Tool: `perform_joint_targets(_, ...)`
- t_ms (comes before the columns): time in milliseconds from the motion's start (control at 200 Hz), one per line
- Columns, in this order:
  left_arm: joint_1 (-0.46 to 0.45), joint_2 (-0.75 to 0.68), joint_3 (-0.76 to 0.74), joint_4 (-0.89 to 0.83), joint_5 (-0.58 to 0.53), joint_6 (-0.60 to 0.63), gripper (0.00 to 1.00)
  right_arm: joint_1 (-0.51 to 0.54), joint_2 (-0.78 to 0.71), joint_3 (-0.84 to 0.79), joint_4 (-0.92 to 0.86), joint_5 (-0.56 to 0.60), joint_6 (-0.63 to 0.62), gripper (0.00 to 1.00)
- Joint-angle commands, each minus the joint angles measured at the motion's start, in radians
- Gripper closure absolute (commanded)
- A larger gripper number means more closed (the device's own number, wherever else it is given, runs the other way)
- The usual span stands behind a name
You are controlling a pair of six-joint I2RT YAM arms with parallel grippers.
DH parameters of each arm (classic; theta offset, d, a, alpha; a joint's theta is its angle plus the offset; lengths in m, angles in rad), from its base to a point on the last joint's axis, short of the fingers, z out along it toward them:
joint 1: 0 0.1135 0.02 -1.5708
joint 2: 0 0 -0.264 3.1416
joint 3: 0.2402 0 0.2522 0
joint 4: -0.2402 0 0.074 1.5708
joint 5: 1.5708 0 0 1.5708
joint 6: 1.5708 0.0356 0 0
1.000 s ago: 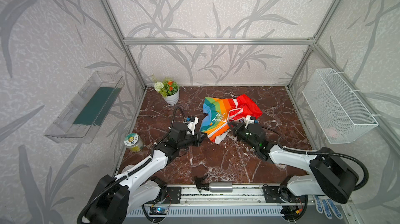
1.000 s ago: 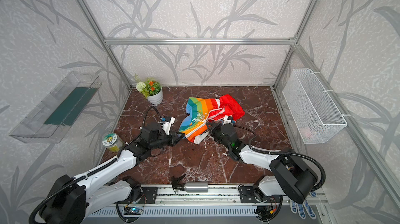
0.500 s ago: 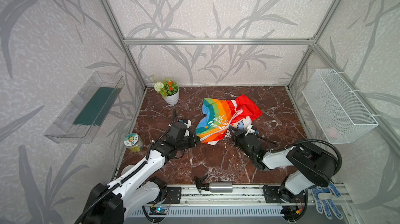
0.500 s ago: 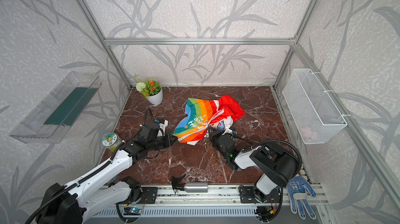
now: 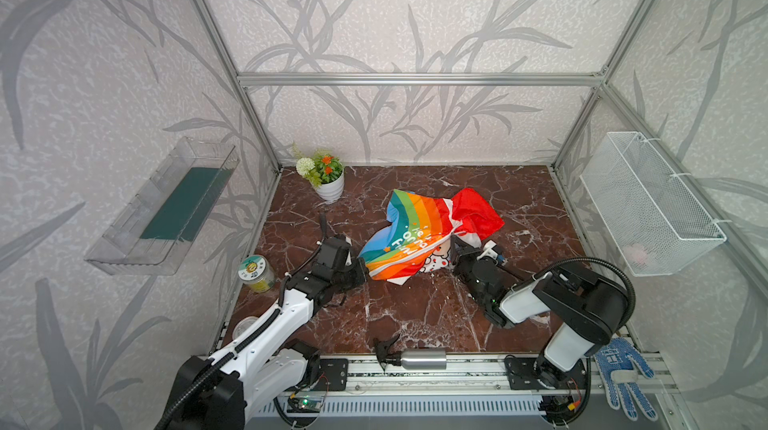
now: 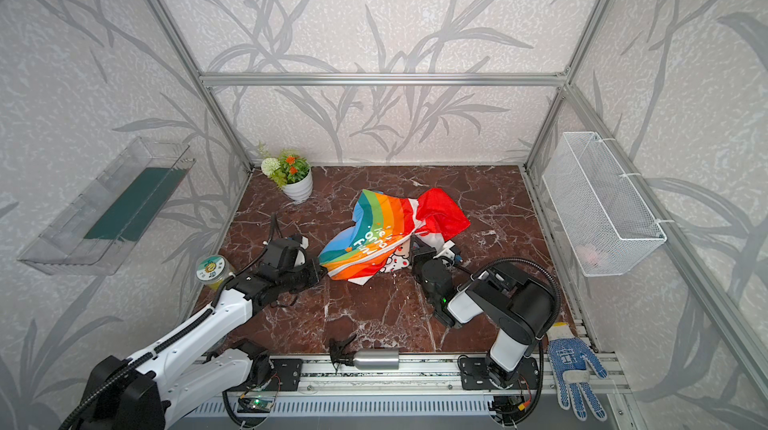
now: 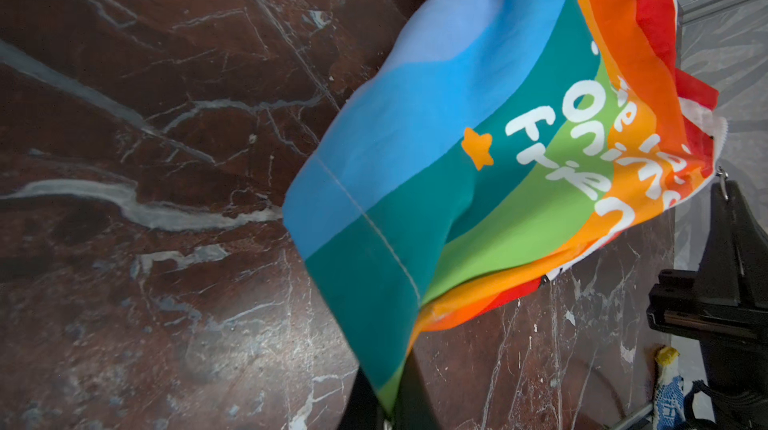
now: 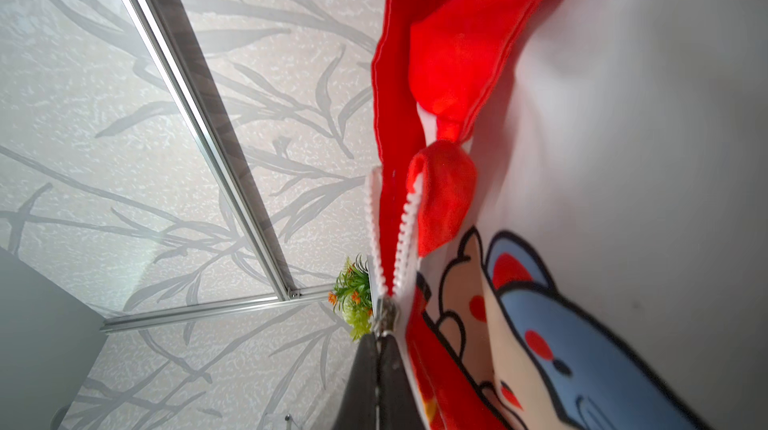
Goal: Zip up the jacket
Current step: 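Lower the jacket onto the table with both grippers, laying it flat, then open both grippers and release the jacket edges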
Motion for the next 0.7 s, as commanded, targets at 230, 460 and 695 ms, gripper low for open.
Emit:
perform_joint_targets(230,0.030,-0.017,-0.025,-0.054,-0.041,-0.010,1.00,-0.078,-0.030,-0.030,0.041,0.073,-0.033,1.00)
perform_joint_targets(460,0.032,0.020,-0.013,-0.003,0.015,0.003,1.00,-0.112,-0.051,-0.029,0.040,0.037,-0.069,1.00)
perform_joint_targets(695,0.044,-0.011,0.076,-0.087,-0.323,0.056,0.01,-0.155,-0.308,-0.017,-0.283,-0.006,-0.196,0.01)
